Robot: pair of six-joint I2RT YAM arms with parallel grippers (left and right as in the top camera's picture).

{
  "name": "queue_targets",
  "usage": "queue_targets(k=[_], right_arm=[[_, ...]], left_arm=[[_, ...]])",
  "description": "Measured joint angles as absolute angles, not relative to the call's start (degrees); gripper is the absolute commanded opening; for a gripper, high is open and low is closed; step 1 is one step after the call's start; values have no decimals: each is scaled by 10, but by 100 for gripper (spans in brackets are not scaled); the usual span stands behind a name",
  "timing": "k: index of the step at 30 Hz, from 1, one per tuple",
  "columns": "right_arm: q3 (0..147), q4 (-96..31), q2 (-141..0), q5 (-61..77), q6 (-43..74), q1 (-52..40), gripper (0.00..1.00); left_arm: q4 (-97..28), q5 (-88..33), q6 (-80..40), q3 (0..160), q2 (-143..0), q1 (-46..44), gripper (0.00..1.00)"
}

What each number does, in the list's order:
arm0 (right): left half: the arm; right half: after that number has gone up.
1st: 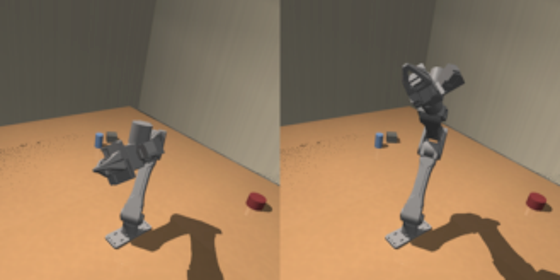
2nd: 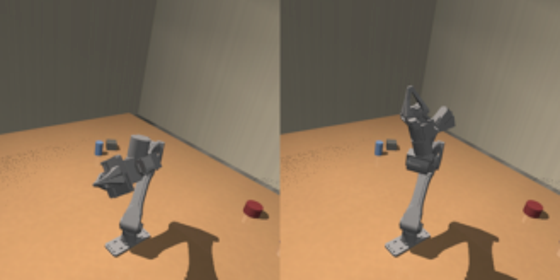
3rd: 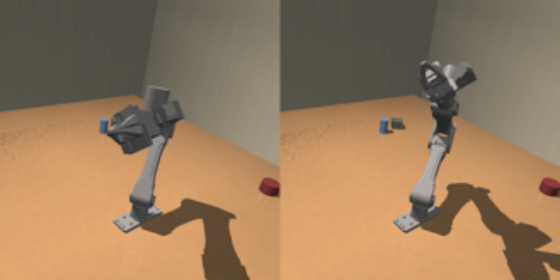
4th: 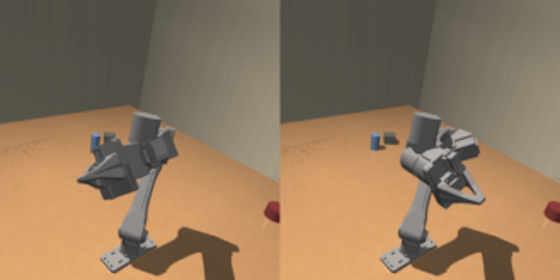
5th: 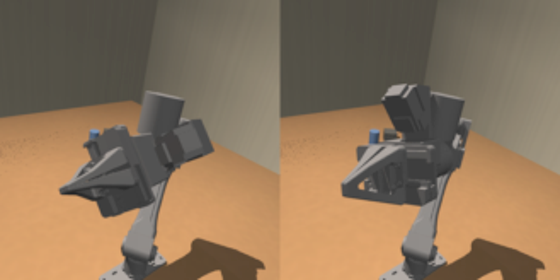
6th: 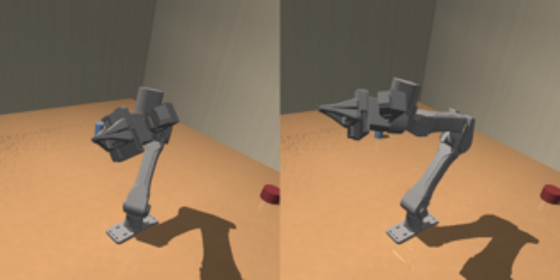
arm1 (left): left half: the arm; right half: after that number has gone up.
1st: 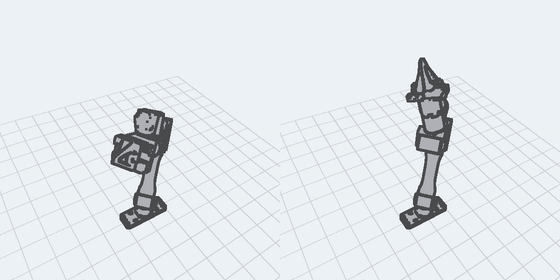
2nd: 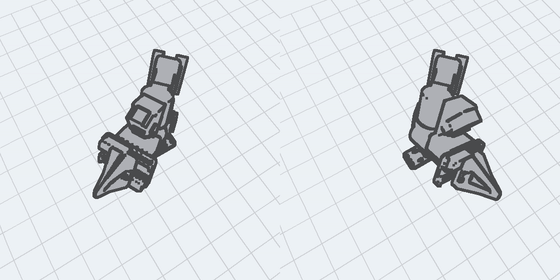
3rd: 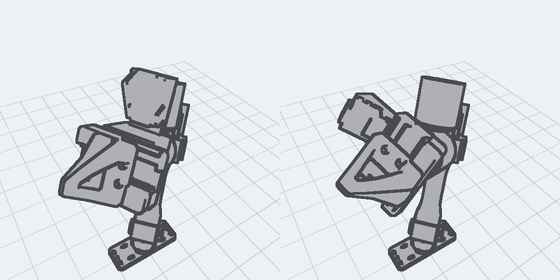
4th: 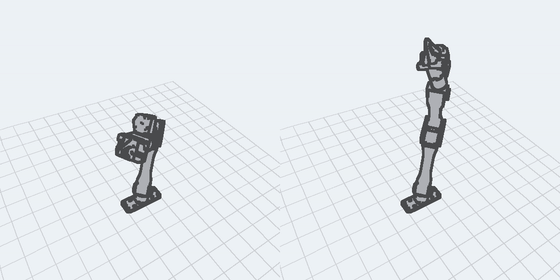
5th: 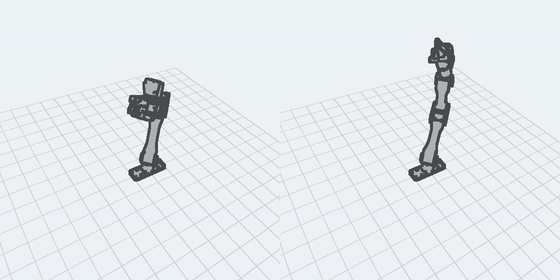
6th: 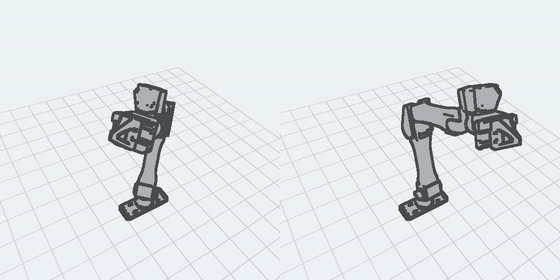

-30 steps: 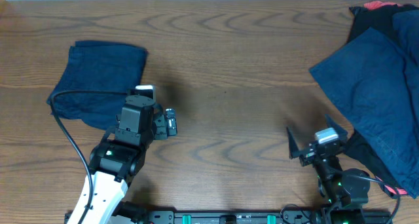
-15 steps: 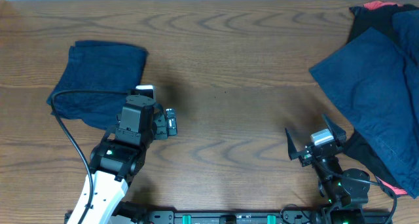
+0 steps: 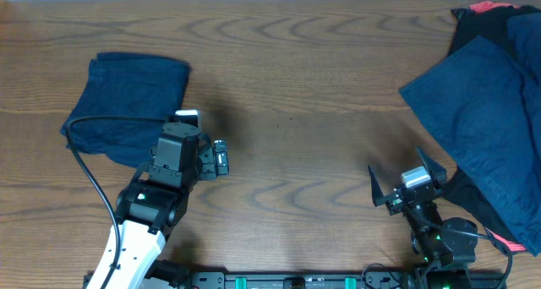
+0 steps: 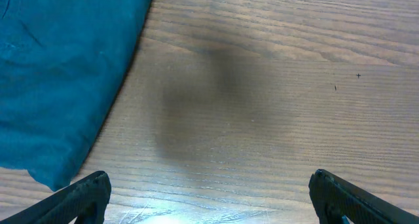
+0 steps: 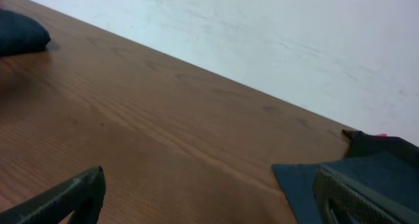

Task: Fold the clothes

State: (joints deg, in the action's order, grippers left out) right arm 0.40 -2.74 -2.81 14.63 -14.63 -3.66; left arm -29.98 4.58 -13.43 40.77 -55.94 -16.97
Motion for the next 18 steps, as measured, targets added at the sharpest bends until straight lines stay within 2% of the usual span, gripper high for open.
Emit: queue_targets(k=[7, 18], right_arm=[[4, -27, -28, 146, -146, -37, 99], [4, -27, -28, 148, -147, -37, 99]], left_arm=[[-324, 46, -134, 406, -536, -157, 98], [-320, 43, -134, 301, -330, -46, 98]])
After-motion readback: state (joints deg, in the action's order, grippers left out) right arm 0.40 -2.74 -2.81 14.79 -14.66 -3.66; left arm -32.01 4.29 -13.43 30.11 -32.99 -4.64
